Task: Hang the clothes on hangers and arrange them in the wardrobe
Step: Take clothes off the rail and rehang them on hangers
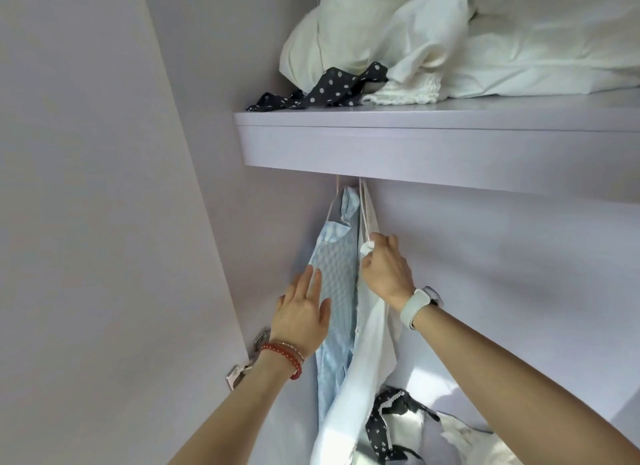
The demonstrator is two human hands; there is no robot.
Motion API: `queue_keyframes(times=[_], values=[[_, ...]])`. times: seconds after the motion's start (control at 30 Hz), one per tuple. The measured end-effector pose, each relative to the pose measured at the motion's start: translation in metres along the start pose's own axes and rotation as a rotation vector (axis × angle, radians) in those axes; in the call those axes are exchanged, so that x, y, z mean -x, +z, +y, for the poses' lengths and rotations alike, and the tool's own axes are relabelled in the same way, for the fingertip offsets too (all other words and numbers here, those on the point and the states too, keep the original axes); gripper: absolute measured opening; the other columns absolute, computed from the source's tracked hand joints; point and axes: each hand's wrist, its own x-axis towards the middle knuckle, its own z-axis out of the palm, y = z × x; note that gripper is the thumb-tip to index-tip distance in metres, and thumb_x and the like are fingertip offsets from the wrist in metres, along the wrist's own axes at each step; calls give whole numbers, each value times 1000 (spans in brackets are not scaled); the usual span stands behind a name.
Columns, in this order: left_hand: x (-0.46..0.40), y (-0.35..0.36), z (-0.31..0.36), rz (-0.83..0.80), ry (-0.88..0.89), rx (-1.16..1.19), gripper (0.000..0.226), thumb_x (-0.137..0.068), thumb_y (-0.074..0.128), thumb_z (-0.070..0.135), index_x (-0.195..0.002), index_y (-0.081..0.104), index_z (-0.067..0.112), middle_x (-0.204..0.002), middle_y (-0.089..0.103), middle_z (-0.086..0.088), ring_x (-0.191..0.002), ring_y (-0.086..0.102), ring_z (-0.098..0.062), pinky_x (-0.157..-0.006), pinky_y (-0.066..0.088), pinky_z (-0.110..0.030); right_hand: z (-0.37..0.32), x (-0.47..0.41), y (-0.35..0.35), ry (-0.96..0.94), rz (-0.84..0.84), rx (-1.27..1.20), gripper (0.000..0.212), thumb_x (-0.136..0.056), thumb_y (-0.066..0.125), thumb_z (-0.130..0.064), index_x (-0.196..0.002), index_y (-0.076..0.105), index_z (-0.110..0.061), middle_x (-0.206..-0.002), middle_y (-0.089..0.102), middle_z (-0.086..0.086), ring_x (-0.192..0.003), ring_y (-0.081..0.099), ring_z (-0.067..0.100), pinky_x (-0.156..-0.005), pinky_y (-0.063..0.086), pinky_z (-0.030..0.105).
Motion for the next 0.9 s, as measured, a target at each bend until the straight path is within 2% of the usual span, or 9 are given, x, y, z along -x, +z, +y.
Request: queue_keyframes(times=[0.07, 0.17, 0.3, 0.37, 0.5, 0.6, 0.73, 0.83, 0.9], values=[[-4, 4, 7, -43, -4, 20, 55, -98, 27, 35, -146, 9, 15, -156, 6, 1, -142, 7, -17, -109, 24, -36, 8, 0, -5, -93, -3, 119, 45, -90, 37, -6, -134, 31, -10, -126, 39, 14, -96, 54, 41, -73, 43, 40], [-4, 7, 10, -60, -19, 28, 54, -98, 28, 33, -146, 11, 15, -156, 4, 2, -142, 4, -14, -109, 25, -36, 8, -5, -8, -84, -60, 137, 47, -92, 37, -9, -137, 26, -11, -123, 44, 16, -98, 54, 42, -71, 40, 38], [-1, 5, 6, -116, 2, 17, 55, -98, 28, 36, -147, 10, 17, -156, -6, 3, -142, -2, -13, -109, 25, -37, 5, -12, -9, 63, -46, -2, 20, -89, 40, -8, -107, 49, -7, -116, 55, 17, -102, 54, 38, -76, 41, 35], [0, 3, 3, -147, 3, 12, 56, -98, 28, 38, -147, 9, 18, -155, -11, 4, -142, -5, -11, -109, 24, -36, 5, -13, -10, 87, 8, -81, 18, -85, 39, -1, -96, 50, -11, -112, 59, 15, -99, 55, 37, -77, 42, 34], [0, -4, -6, -179, -9, 47, 55, -98, 29, 37, -147, 11, 17, -155, -12, 4, -142, -8, -11, -113, 21, -36, 12, -8, -17, 67, 169, -230, 19, -89, 39, -2, -99, 55, -2, -108, 61, 18, -98, 55, 37, -83, 46, 38], [4, -8, -4, -149, -38, 106, 52, -98, 32, 33, -145, 17, 18, -156, -6, 2, -142, -4, -13, -114, 18, -41, 29, 12, -21, 19, 260, -319, 19, -93, 40, -7, -97, 56, 2, -89, 61, 14, -75, 51, 27, -72, 41, 33], [17, -4, 10, 2, 10, 179, 46, -97, 36, 28, -141, 29, 20, -153, 13, 0, -142, 7, -17, -113, 15, -39, 62, 62, -24, -20, 272, -276, 16, -95, 44, -16, -87, 54, -6, -59, 45, -8, -52, 41, 12, -58, 31, 27], [36, 2, 27, 62, 116, 344, 41, -94, 44, 20, -136, 40, 15, -146, 30, -3, -137, 23, -19, -111, 22, -37, 90, 113, -23, 35, 204, -36, 18, -97, 37, -21, -97, 54, -12, -73, 57, 0, -67, 53, 29, -58, 33, 30], [52, 10, 40, 40, 184, 436, 40, -93, 47, 13, -133, 45, 11, -142, 37, -7, -133, 31, -21, -109, 28, -37, 105, 154, -23, 167, 129, 63, 18, -97, 33, -22, -94, 51, -19, -79, 56, -2, -71, 50, 27, -61, 34, 29]])
